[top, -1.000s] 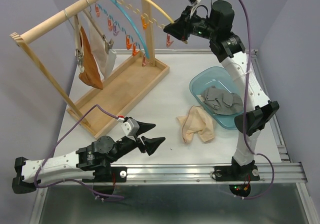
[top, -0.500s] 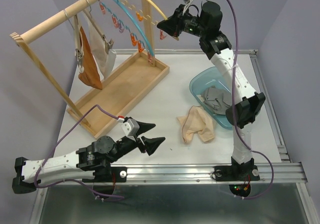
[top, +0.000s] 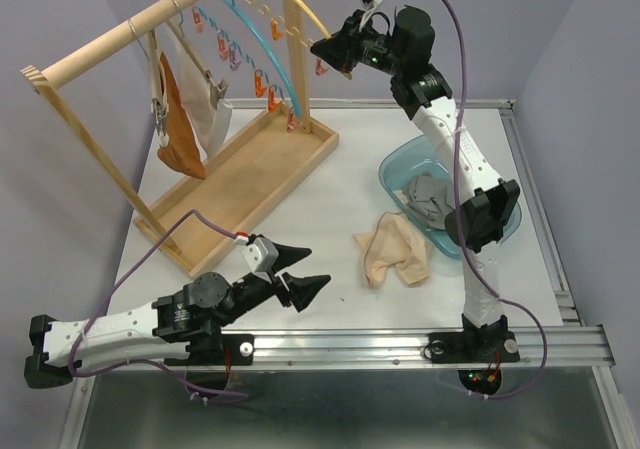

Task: Remove the underwear clipped to the hanger
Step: Place the hanger at the clothesline.

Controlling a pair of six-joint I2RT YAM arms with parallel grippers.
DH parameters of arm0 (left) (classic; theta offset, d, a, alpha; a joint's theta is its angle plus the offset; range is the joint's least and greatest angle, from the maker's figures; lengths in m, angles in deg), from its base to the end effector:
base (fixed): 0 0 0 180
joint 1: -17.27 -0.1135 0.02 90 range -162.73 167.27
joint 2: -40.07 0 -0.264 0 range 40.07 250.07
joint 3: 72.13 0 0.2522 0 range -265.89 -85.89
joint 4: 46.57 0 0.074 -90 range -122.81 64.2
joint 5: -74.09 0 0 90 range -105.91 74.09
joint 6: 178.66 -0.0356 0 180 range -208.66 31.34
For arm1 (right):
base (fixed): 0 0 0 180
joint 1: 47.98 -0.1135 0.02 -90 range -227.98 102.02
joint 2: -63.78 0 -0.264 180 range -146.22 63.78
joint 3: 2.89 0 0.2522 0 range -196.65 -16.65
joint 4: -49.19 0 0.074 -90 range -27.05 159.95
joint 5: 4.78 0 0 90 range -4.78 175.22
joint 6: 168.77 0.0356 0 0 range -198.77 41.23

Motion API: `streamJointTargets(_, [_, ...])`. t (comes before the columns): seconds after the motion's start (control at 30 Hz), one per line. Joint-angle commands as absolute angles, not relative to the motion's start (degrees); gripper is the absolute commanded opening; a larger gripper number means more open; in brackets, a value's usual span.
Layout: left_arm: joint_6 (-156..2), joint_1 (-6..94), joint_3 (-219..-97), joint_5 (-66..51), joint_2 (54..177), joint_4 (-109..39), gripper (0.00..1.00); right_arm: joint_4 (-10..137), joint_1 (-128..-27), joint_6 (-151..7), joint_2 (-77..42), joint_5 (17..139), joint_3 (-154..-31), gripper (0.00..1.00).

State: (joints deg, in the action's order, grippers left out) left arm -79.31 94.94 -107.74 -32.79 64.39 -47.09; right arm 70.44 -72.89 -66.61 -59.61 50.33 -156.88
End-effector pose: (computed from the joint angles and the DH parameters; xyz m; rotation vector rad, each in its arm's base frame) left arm 0.0384 -0.1273 0.2937 0.5885 1.3337 -1.0608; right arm 0.4306 0.2224 0.4791 -0.6777 1.3481 0.9515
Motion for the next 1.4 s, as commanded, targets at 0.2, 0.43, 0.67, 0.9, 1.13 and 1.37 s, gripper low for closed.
streamJointTargets(0.2, [-79.69, 95.23, -109.27, -32.96, 64.68, -47.05, 0.82, 65.15, -73.55, -69.28, -58.21, 51.56, -157.02, 0.13])
streamJointTargets(0.43, [-80.14, 95.23, -112.34, -36.47, 63.72, -41.34, 0.82, 65.68, -73.47, -71.73, -53.73, 51.74, -152.11, 0.42])
streamJointTargets(0.67, [-79.16, 95.14, -118.67, -42.01, 64.24, -32.89, 0.82, 70.85, -73.38, -77.79, -44.51, 52.44, -144.90, 0.73])
streamJointTargets(0.9, [-81.27, 94.88, -126.22, -46.40, 71.25, -25.52, 0.87, 76.13, -73.29, -87.89, -29.93, 53.76, -131.37, 1.00])
streamJointTargets(1.13, [-83.99, 83.49, -130.89, -38.18, 79.00, -25.94, 0.88, 84.30, -73.20, -102.20, -7.46, 51.83, -102.77, 1.00])
streamJointTargets(1.37, [-83.83, 66.33, -128.78, -23.22, 80.76, -29.03, 0.89, 94.56, -73.20, -118.73, 2.69, 50.16, -77.34, 1.00])
